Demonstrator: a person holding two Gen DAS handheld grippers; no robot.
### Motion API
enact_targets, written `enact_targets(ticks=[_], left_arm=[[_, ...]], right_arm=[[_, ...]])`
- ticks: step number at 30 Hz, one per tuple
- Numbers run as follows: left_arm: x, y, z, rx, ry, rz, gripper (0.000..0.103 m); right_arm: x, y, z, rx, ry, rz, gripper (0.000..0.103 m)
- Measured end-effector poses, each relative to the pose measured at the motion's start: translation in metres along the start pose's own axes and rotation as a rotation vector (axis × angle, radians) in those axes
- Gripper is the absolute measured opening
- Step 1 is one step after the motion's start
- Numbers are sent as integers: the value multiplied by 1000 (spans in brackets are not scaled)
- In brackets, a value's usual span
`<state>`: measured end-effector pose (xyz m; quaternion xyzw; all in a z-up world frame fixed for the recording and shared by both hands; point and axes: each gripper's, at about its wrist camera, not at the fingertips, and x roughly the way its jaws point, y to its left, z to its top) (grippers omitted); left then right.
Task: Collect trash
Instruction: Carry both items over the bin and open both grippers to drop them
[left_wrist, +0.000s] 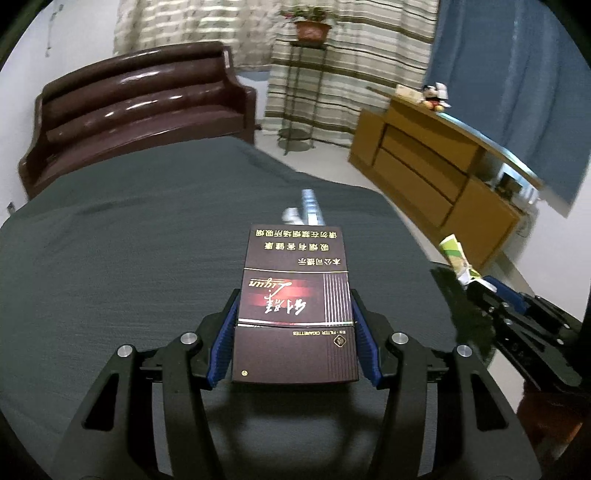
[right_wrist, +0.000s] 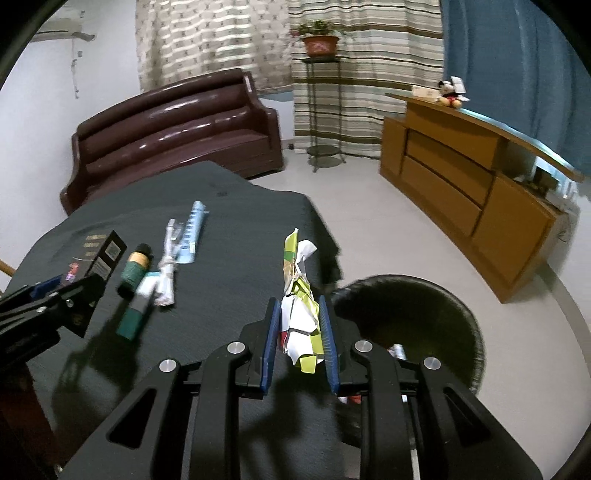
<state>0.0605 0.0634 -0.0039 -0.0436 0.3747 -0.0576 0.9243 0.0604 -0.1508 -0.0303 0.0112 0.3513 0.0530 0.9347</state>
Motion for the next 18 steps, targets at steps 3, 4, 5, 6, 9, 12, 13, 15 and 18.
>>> enact_targets(ticks=[3, 4, 5, 6, 9, 12, 13, 15, 18], left_arm=[[3, -21, -1, 31, -1, -34, 54], [5, -30, -1, 45, -1, -47, 54], [6, -35, -1, 52, 0, -55, 54], [8, -43, -2, 63, 0, -66, 54], [14, -64, -3, 95, 3, -89, 54], [21, -84, -3, 118, 4, -107, 54], [23, -90, -2, 122, 5, -111, 54], [29, -101, -1, 137, 7, -120, 54], [36, -114, 0, 157, 13, -131, 54]], right_arm=[[-4, -16, -2, 17, -4, -34, 23], [-6, -22, -4, 25, -6, -47, 23], [-8, -27, -5, 32, -8, -57, 23], [-8, -32, -7, 39, -8, -67, 23], [-8, -49, -11, 71, -5, -95, 23], [-6, -64, -12, 96, 0, -119, 23], [-6, -67, -12, 100, -2, -126, 23], [-5, -72, -11, 111, -2, -132, 23], [-6, -80, -10, 121, -8, -147, 23]])
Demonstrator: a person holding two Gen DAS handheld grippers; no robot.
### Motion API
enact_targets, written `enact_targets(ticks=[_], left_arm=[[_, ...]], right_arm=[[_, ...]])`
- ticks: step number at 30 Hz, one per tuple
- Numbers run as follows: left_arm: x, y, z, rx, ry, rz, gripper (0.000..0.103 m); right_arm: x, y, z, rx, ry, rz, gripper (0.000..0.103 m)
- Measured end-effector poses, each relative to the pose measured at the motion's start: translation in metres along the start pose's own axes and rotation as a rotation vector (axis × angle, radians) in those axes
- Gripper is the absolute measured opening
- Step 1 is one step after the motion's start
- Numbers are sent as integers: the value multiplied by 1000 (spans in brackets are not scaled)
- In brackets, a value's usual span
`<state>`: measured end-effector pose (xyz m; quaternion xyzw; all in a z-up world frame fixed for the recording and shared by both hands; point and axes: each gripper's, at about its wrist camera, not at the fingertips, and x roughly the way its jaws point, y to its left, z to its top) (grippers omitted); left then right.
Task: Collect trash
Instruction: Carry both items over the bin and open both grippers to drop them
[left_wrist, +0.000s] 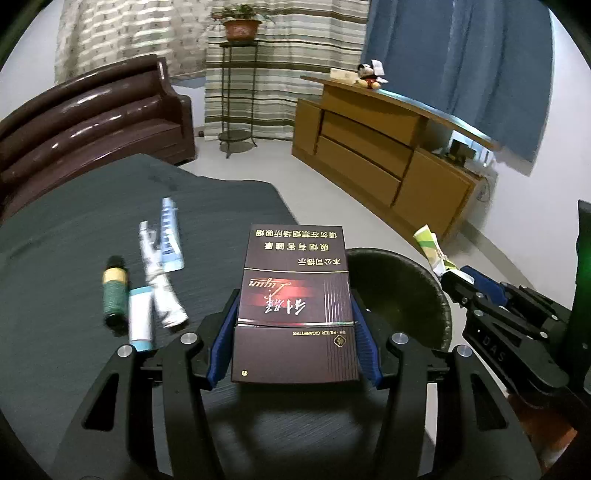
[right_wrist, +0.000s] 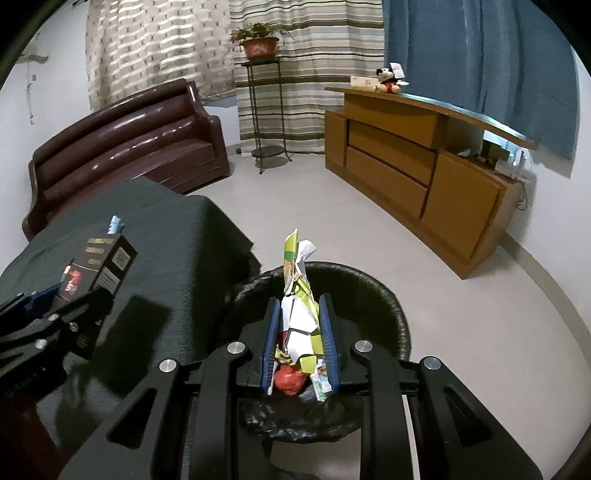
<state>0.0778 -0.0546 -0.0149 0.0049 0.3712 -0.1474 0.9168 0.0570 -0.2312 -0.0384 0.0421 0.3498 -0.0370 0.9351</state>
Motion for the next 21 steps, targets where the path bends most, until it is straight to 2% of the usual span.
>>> enact_targets(ticks=[21], left_arm=[[43, -44, 10, 101, 33, -31, 54]], right_arm=[[13, -28, -2, 50, 8, -34, 25]])
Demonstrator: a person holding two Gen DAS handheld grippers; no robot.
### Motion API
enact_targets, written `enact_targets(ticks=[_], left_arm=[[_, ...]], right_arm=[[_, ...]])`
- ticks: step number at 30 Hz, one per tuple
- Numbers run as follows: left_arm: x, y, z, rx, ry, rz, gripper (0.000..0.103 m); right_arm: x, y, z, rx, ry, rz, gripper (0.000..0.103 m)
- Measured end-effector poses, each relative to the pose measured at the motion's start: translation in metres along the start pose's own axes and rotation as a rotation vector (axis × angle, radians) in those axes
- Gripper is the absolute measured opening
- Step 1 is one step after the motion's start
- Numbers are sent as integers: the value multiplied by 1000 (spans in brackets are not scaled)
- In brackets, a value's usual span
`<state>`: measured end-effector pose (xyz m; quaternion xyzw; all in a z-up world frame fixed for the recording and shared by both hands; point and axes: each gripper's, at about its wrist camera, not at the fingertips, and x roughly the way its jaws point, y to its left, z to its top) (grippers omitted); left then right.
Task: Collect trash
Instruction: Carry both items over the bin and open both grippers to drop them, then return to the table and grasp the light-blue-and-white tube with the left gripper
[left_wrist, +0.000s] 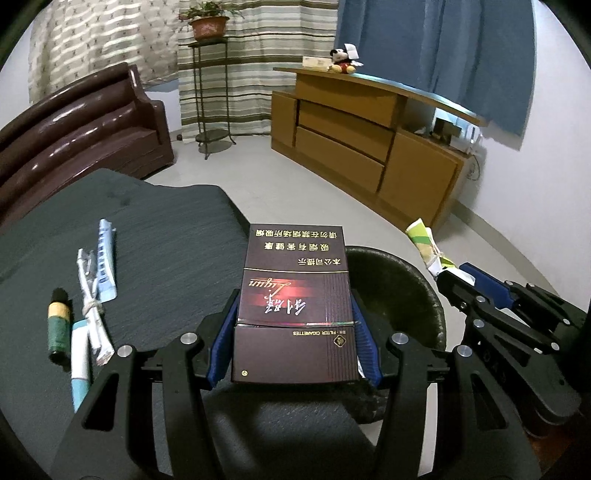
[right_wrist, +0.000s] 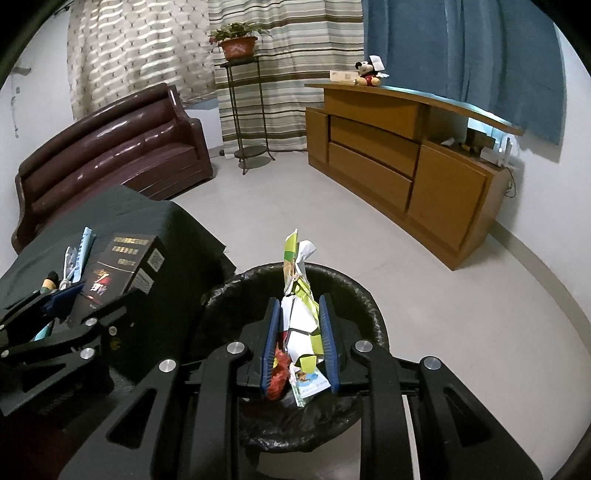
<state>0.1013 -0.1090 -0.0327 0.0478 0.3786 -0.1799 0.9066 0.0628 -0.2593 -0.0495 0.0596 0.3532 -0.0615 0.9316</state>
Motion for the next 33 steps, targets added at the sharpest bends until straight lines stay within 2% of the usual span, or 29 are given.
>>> enact_targets(ticks=[4, 5, 25, 33], left_arm=[[4, -1, 1, -3, 9, 6, 58], [4, 0, 1, -10, 9, 7, 60], [-26, 31, -3, -86, -15, 42, 63], [-46, 60, -11, -132, -25, 92, 63]], right_arm=[[1, -3, 0, 13, -1, -7, 37], [1, -3, 0, 14, -2, -10, 37], [-5, 2, 2, 1, -16, 7, 37], [-8, 13, 2, -17, -15, 25, 37]])
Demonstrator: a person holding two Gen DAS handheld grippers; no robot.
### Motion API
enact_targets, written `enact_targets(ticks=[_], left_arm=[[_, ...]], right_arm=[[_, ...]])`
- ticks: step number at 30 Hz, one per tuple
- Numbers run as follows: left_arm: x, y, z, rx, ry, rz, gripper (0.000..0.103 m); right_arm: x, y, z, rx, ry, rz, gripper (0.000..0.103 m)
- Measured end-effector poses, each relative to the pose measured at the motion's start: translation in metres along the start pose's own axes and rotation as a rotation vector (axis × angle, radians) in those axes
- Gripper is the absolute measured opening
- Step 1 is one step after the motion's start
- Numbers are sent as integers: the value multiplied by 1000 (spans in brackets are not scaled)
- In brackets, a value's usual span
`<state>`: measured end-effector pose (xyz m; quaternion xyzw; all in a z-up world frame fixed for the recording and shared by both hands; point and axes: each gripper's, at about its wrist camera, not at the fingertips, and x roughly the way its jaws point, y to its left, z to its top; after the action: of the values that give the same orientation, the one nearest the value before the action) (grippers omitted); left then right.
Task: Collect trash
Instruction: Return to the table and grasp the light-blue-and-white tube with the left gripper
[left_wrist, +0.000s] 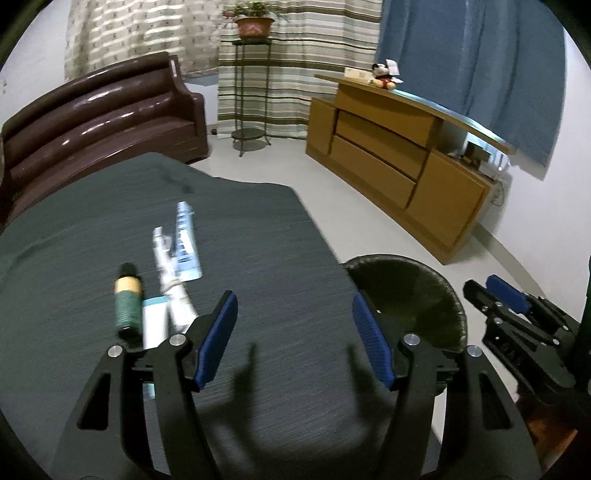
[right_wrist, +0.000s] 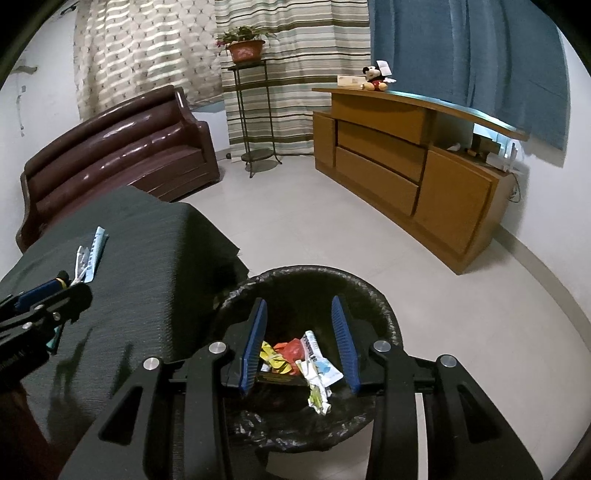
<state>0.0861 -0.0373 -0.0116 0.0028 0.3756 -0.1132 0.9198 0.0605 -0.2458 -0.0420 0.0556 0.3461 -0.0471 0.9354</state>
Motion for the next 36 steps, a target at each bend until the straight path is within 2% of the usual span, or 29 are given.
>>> enact_targets(ticks=[16, 27, 36], left_arm=[[-14, 53, -8, -81, 2, 80, 63], [-11, 88, -15, -131, 20, 133, 63], [-5, 96, -23, -147, 64, 143, 63]], right_arm=[[-1, 16, -3, -25, -2, 24, 37], [8, 47, 1, -46, 7, 80, 37], [6, 70, 9, -65, 6, 123, 37]])
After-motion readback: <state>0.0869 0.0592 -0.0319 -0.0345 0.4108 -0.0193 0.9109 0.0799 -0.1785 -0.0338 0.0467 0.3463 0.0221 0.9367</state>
